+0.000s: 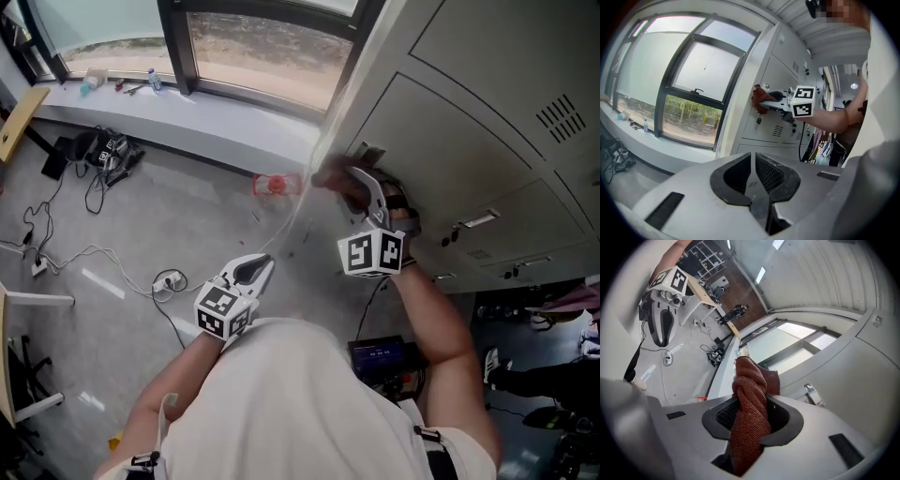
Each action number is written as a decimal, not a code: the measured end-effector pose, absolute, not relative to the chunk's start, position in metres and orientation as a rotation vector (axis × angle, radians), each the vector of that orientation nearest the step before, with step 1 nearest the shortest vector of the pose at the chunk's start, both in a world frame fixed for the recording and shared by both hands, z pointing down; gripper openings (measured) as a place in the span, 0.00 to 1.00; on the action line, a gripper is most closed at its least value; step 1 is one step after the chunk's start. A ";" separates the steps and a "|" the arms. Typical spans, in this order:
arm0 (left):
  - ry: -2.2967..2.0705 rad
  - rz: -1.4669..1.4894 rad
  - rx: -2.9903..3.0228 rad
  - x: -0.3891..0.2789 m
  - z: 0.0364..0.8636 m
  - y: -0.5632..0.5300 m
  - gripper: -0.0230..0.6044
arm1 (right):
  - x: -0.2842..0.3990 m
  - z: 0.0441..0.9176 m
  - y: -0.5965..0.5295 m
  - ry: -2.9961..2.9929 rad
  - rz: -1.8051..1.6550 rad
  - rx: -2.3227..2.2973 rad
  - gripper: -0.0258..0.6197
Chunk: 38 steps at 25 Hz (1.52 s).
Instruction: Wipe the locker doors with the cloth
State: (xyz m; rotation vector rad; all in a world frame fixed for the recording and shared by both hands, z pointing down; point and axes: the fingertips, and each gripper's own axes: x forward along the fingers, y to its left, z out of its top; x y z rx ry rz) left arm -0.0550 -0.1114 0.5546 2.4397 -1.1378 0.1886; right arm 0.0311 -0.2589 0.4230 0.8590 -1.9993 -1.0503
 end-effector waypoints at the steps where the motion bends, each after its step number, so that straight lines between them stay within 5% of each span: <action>1: -1.129 0.192 2.444 -0.053 0.555 -0.113 0.09 | 0.042 0.421 -0.259 -2.002 -1.028 0.885 0.22; 16: -0.906 0.281 2.559 0.007 0.555 -0.109 0.09 | 0.288 0.502 -0.223 -1.695 -0.557 1.325 0.22; 24: -0.967 0.280 2.535 -0.010 0.550 -0.105 0.09 | 0.264 0.499 -0.225 -2.153 -0.204 1.660 0.22; 38: -1.114 0.209 2.453 -0.046 0.547 -0.108 0.09 | 0.129 0.466 -0.255 -2.297 -0.482 1.223 0.22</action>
